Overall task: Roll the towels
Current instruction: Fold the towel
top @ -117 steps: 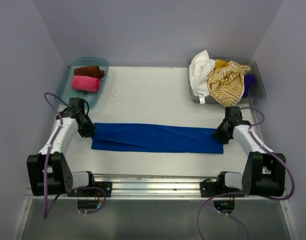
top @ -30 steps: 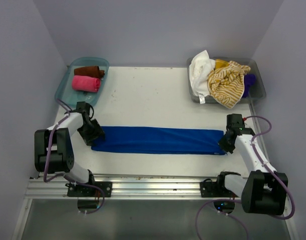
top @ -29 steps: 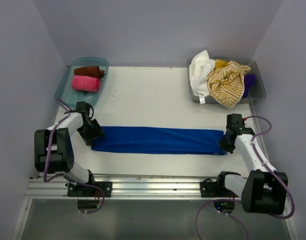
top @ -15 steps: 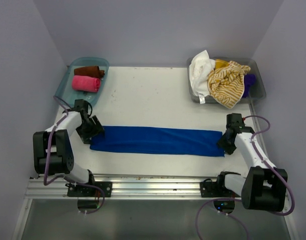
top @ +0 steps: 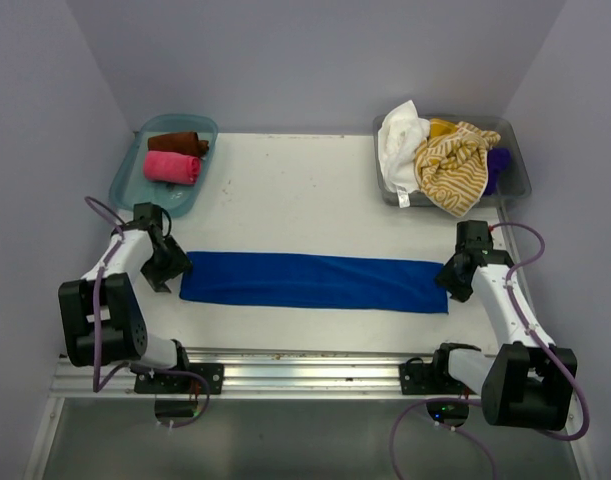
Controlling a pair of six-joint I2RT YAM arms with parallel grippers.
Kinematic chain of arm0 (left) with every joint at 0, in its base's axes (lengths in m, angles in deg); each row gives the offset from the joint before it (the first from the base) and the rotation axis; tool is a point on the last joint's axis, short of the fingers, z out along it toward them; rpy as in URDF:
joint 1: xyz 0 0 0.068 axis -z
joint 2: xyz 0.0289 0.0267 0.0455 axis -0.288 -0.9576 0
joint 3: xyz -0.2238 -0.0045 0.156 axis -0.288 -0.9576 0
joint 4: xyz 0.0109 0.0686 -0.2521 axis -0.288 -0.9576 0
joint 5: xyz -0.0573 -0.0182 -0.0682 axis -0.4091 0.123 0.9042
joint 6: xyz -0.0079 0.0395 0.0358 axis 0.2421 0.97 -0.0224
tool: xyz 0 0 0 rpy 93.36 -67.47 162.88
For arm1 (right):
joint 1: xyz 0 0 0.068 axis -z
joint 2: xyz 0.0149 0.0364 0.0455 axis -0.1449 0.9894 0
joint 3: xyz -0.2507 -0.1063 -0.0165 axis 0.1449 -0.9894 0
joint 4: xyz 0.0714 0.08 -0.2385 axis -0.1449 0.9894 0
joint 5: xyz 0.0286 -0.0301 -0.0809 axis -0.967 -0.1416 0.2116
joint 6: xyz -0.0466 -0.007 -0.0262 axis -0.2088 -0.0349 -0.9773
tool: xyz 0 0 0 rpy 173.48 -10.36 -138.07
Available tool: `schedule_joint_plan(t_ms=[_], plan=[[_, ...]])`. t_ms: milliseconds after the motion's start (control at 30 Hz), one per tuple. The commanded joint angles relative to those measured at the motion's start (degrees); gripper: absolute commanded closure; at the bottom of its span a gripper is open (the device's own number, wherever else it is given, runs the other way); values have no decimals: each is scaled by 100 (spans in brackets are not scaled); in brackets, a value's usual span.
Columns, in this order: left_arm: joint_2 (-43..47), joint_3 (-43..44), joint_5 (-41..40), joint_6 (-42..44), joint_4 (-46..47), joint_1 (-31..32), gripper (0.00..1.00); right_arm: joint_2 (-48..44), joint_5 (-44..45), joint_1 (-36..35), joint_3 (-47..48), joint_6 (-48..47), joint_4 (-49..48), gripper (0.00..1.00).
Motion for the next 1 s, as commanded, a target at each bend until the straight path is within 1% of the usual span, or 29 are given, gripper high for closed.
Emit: schedule_joint_plan(t_ms=[0,67,133,267,333,367,400,467,567,600,667,700,733,800,867,967], plan=[[-182,-101,235,-154,186,-97,38,-40,-30,26,152,-139,-1,57],[-279,-241,280,-198,353,-97,42,-49,-39,17,117,-139,-28,57],[-480,-346,350,-190,502,-97,48,-31,-100,26,82,-139,-71,57],[-700,-646,526,-277,784,-97,52,-14,-162,17,38,-122,-115,57],[-789,-611,526,-304,854,-106,60,-14,-153,26,38,-122,-124,57],[-798,-576,535,-304,872,-97,66,-14,-162,17,46,-122,-116,57],[-798,-532,526,-295,863,-97,81,-5,-162,17,64,-131,-107,57],[-676,-374,535,-217,846,-106,100,-31,-170,17,81,-148,-89,57],[-369,-15,-17,-181,591,-97,100,-40,-293,17,108,-262,-142,57],[-272,83,-454,-190,408,-97,100,-23,-424,26,117,-297,-203,57],[18,390,-886,-129,319,-106,100,65,-574,17,143,-394,-247,57],[124,470,-958,-93,301,-97,100,100,-671,17,143,-420,-256,58],[369,618,-994,-49,318,-97,100,127,-776,17,126,-464,-291,57],[746,638,-784,-23,527,-106,100,214,-1013,17,47,-500,-405,57],[950,629,-408,47,713,-97,100,302,-1128,8,3,-509,-493,57],[1188,821,-56,144,810,-88,100,373,-1409,-44,-50,-570,-660,57]])
